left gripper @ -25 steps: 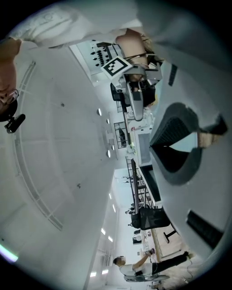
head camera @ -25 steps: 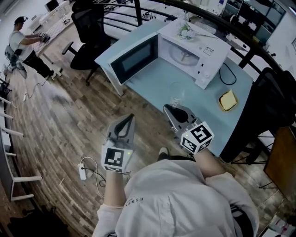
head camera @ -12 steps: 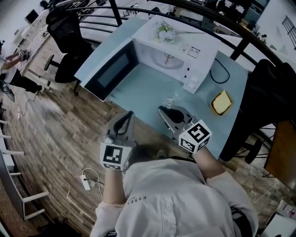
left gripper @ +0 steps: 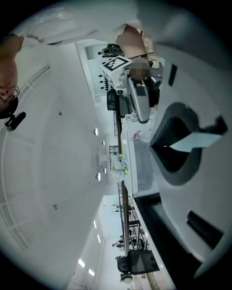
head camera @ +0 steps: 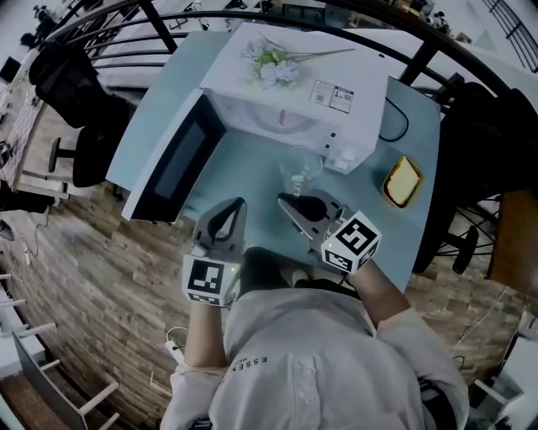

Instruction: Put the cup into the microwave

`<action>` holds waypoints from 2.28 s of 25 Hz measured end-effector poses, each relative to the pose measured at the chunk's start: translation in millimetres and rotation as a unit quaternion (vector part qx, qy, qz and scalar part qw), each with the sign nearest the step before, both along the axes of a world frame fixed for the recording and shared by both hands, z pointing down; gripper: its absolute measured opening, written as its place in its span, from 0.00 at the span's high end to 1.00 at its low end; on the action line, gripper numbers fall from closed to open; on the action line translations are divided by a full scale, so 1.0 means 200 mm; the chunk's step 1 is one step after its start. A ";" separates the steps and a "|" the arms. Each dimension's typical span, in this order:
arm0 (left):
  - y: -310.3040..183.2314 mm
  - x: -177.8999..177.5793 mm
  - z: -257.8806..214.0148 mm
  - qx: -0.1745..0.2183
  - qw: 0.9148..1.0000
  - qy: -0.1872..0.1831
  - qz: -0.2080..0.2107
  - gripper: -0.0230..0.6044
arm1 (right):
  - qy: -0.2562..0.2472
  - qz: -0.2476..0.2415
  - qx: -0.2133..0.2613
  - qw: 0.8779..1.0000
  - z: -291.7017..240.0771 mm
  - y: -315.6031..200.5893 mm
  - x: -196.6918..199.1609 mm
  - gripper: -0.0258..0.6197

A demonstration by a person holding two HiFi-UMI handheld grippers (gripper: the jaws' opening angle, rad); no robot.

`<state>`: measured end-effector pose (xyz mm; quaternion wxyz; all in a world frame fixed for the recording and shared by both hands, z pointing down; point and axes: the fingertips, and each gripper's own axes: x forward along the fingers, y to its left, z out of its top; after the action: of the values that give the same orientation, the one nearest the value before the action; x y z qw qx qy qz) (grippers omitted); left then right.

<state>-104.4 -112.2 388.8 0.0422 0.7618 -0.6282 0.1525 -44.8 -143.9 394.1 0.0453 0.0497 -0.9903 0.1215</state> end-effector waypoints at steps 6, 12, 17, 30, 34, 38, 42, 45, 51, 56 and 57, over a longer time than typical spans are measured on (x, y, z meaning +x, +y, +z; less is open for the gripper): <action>-0.23 -0.17 0.08 -0.017 0.997 0.028 0.065 0.96 | -0.004 0.022 -0.015 1.000 0.11 -0.17 -0.20 0.93; -0.39 -0.32 0.15 -0.026 0.993 0.075 0.084 0.96 | 0.008 0.058 -0.018 0.998 0.23 -0.37 -0.38 0.93; -0.48 -0.38 0.23 -0.035 0.990 0.080 0.109 0.96 | 0.013 0.084 -0.019 0.996 0.33 -0.52 -0.49 0.93; -0.59 -0.44 0.35 -0.047 0.984 0.071 0.157 0.96 | 0.026 0.139 -0.020 0.990 0.53 -0.82 -0.62 0.93; -0.60 -0.42 0.37 -0.050 0.981 0.067 0.175 0.96 | 0.028 0.140 -0.010 0.990 0.54 -0.88 -0.64 0.93; -0.62 -0.43 0.40 -0.056 0.980 0.063 0.178 0.96 | 0.021 0.142 -0.001 0.990 0.55 -0.93 -0.67 0.93; -0.65 -0.43 0.43 -0.055 0.979 0.060 0.185 0.96 | 0.022 0.150 0.013 0.988 0.57 -0.99 -0.69 0.93; -0.66 -0.43 0.43 -0.052 0.978 0.065 0.189 0.96 | 0.027 0.160 0.020 0.987 0.59 -1.01 -0.70 0.93; -0.66 -0.43 0.45 -0.058 0.977 0.076 0.192 0.96 | 0.045 0.185 0.034 0.981 0.64 -1.06 -0.67 0.93; -0.66 -0.41 0.46 -0.059 0.975 0.083 0.198 0.96 | 0.045 0.197 0.026 0.979 0.65 -1.07 -0.65 0.93; -0.66 -0.40 0.46 -0.059 0.975 0.084 0.199 0.96 | 0.046 0.202 0.024 0.978 0.65 -1.07 -0.65 0.93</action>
<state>-185.0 -244.9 479.8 0.1087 0.8779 -0.4479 0.1300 -175.2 -357.9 523.6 0.0646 0.2553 -0.9593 0.1019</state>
